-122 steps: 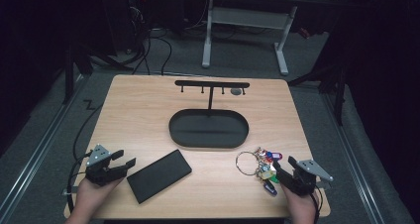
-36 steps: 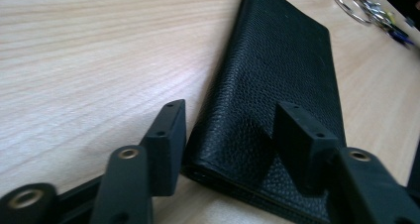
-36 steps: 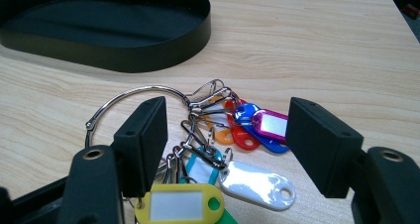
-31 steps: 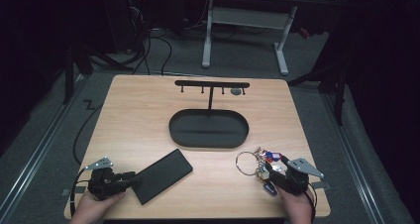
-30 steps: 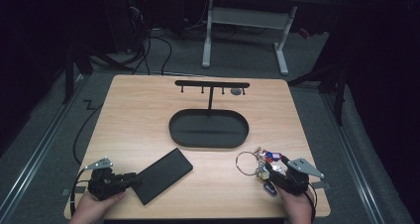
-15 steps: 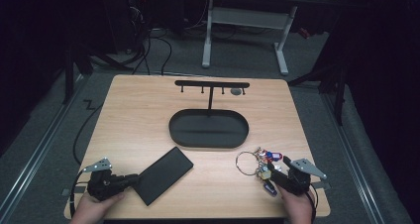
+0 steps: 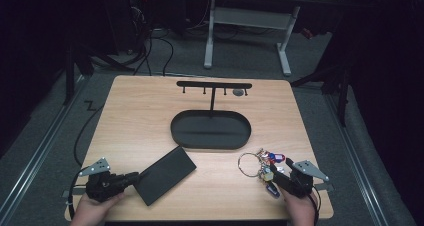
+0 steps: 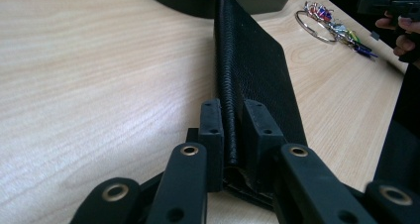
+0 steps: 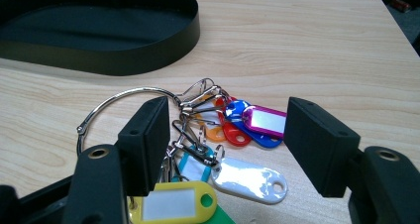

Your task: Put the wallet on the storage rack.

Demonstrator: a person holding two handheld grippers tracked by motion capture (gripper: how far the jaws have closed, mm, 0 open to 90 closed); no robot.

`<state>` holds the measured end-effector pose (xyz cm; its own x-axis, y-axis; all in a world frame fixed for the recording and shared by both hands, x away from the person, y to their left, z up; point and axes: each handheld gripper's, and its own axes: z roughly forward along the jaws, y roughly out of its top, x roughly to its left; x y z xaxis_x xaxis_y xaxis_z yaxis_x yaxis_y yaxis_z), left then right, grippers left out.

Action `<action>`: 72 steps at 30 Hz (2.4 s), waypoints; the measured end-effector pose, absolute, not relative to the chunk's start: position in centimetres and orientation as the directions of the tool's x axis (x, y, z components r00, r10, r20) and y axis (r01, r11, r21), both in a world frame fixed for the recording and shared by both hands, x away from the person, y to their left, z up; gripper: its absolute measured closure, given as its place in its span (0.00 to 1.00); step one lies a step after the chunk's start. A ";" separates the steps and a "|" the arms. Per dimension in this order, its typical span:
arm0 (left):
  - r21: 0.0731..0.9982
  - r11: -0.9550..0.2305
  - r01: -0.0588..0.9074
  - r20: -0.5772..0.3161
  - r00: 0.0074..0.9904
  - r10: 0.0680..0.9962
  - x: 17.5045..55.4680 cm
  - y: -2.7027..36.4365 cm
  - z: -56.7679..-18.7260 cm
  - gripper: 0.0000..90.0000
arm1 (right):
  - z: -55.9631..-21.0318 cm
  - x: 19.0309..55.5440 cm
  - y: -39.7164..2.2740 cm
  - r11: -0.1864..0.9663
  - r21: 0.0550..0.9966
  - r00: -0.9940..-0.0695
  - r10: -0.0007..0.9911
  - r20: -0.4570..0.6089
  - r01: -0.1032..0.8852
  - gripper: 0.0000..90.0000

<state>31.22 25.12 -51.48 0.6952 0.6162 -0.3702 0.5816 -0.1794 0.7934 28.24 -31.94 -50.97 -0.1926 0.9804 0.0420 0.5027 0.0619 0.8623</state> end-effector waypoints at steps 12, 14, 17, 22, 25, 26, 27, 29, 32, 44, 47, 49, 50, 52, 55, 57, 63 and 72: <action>0.863 -0.131 0.488 -0.305 0.710 0.635 30.6 25.6 -49.9 0.89 | -51.1 28.5 -32.1 0.073 0.860 -0.206 0.978 0.038 0.504 0.39; 0.867 -0.122 0.482 -0.302 0.706 0.641 30.6 25.8 -49.8 0.89 | -51.1 28.5 -32.2 0.062 0.860 -0.202 0.978 0.048 0.507 0.39; 0.870 -0.117 0.478 -0.302 0.707 0.639 30.6 26.2 -49.8 0.90 | -51.1 28.5 -32.2 0.057 0.859 -0.198 0.979 0.052 0.509 0.39; 0.881 -0.103 0.463 -0.288 0.695 0.659 30.4 26.7 -49.5 0.90 | -51.0 28.4 -32.0 0.062 0.862 -0.202 0.978 0.047 0.503 0.39; 0.889 -0.096 0.448 -0.276 0.690 0.669 30.5 26.9 -49.4 0.90 | -51.0 28.5 -31.9 0.067 0.861 -0.206 0.977 0.045 0.505 0.39; 0.891 -0.094 0.444 -0.272 0.688 0.673 30.5 27.0 -49.3 0.90 | -51.0 28.5 -31.9 0.065 0.860 -0.205 0.978 0.046 0.506 0.39; 0.891 -0.094 0.444 -0.272 0.688 0.673 30.5 27.0 -49.3 0.90 | -51.0 28.6 -31.9 0.067 0.861 -0.206 0.978 0.044 0.504 0.39; 0.897 -0.093 0.432 -0.261 0.688 0.677 30.6 26.9 -49.1 0.90 | -51.0 28.6 -31.9 0.068 0.861 -0.205 0.978 0.043 0.504 0.39; 0.904 -0.097 0.417 -0.250 0.698 0.671 30.4 26.7 -48.9 0.90 | -50.9 28.5 -31.9 0.067 0.863 -0.206 0.978 0.043 0.501 0.39; 0.931 -0.172 0.321 -0.161 0.787 0.595 28.5 23.3 -47.8 0.90 | -51.0 28.6 -31.7 0.072 0.860 -0.209 0.977 0.041 0.505 0.39; 0.934 -0.196 0.297 -0.140 0.813 0.565 28.1 22.1 -47.8 0.90 | -50.9 28.6 -31.7 0.071 0.862 -0.208 0.977 0.040 0.502 0.39; 0.932 -0.222 0.285 -0.125 0.829 0.545 27.8 21.2 -47.8 0.90 | -50.9 28.5 -31.7 0.073 0.864 -0.210 0.977 0.039 0.498 0.39; 0.931 -0.233 0.281 -0.119 0.837 0.534 27.7 20.8 -47.8 0.90 | -50.9 28.5 -31.8 0.072 0.864 -0.209 0.977 0.039 0.498 0.39; 0.930 -0.252 0.268 -0.105 0.849 0.517 27.5 20.1 -47.9 0.90 | -50.9 28.5 -31.7 0.068 0.864 -0.207 0.977 0.043 0.499 0.39; 0.928 -0.276 0.249 -0.085 0.865 0.495 27.1 19.0 -48.0 0.91 | -50.8 28.4 -31.7 0.069 0.865 -0.209 0.977 0.042 0.497 0.39; 0.928 -0.279 0.247 -0.084 0.868 0.490 27.0 18.8 -48.1 0.91 | -50.8 28.4 -31.7 0.072 0.865 -0.211 0.977 0.040 0.497 0.39; 0.926 -0.298 0.230 -0.068 0.882 0.466 26.6 17.9 -48.2 0.90 | -50.9 28.5 -31.7 0.076 0.864 -0.214 0.976 0.037 0.498 0.40; 0.924 -0.308 0.229 -0.067 0.887 0.457 26.3 17.4 -48.3 0.90 | -50.9 28.5 -31.6 0.075 0.863 -0.215 0.976 0.039 0.499 0.40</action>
